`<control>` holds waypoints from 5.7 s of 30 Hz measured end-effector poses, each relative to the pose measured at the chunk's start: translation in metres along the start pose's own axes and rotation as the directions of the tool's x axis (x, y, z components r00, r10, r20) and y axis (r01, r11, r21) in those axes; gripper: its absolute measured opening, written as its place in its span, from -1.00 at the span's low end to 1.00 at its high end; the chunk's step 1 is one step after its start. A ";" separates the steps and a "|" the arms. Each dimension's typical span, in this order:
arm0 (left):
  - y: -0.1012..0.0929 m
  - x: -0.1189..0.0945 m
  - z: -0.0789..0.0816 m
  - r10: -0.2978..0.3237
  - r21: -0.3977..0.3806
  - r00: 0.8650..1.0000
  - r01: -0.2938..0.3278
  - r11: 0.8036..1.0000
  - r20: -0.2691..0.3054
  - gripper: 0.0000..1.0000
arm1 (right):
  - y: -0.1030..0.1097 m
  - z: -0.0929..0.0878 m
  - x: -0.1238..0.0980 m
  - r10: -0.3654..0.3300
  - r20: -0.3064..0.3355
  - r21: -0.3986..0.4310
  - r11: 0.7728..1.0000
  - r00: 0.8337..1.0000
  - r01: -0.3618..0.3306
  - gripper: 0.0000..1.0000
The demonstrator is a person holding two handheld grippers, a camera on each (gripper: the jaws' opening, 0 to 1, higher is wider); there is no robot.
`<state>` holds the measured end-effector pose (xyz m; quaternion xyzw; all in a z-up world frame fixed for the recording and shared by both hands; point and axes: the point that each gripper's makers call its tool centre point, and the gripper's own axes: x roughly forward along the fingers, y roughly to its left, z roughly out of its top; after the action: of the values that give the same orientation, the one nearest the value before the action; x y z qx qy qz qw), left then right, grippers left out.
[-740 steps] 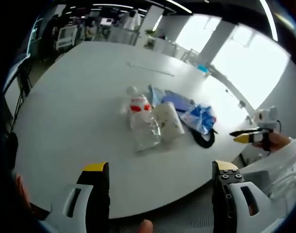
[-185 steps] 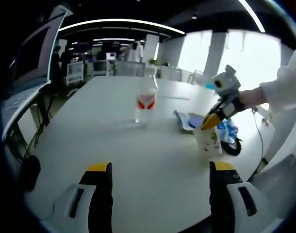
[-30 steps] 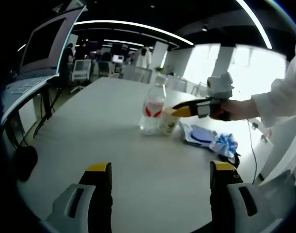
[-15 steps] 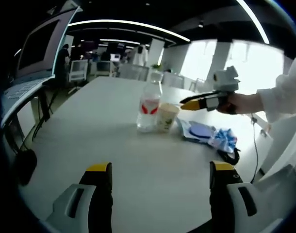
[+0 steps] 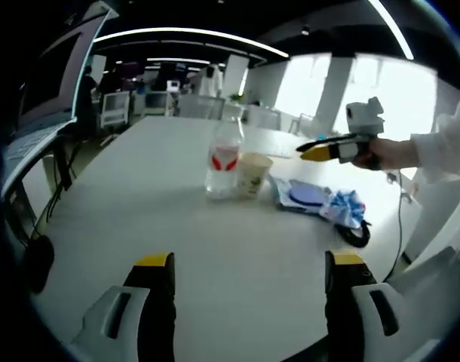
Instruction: Arrange the tabletop items into an orderly group along one side of the table until the central work area is clear of visible clutter.
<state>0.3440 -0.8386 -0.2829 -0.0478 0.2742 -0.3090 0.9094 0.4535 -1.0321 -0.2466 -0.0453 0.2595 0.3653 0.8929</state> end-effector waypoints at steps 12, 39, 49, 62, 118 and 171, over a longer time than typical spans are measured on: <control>-0.007 -0.001 -0.004 -0.020 0.017 1.000 0.021 1.000 -0.015 0.56 | -0.009 -0.015 -0.045 -0.065 0.014 0.038 0.997 0.998 0.065 -0.08; -0.019 0.002 -0.008 -0.056 0.038 0.997 0.058 0.998 -0.051 0.57 | -0.033 -0.075 -0.139 -0.215 -0.015 0.170 0.962 0.976 0.215 0.16; -0.024 0.003 -0.013 -0.071 0.039 0.995 0.074 0.996 -0.063 0.58 | -0.038 -0.103 -0.171 -0.269 -0.037 0.218 0.938 0.962 0.271 0.20; -0.027 0.006 -0.019 -0.084 0.046 0.993 0.088 0.995 -0.077 0.58 | -0.035 -0.125 -0.187 -0.306 -0.049 0.262 0.915 0.951 0.307 0.20; -0.127 0.064 0.018 -0.077 0.039 0.996 0.079 0.996 -0.052 0.57 | -0.099 -0.150 -0.221 -0.174 -0.009 0.271 0.947 0.985 0.170 0.07; -0.212 0.148 -0.052 -0.068 -0.170 0.961 0.022 0.985 -0.268 -0.35 | -0.054 -0.165 -0.150 0.008 -0.054 0.327 0.945 0.999 0.010 -0.37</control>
<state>0.3004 -1.0923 -0.3415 -0.0861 0.4202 -0.3095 0.8486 0.3290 -1.2102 -0.3206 0.0933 0.3407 0.3154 0.8807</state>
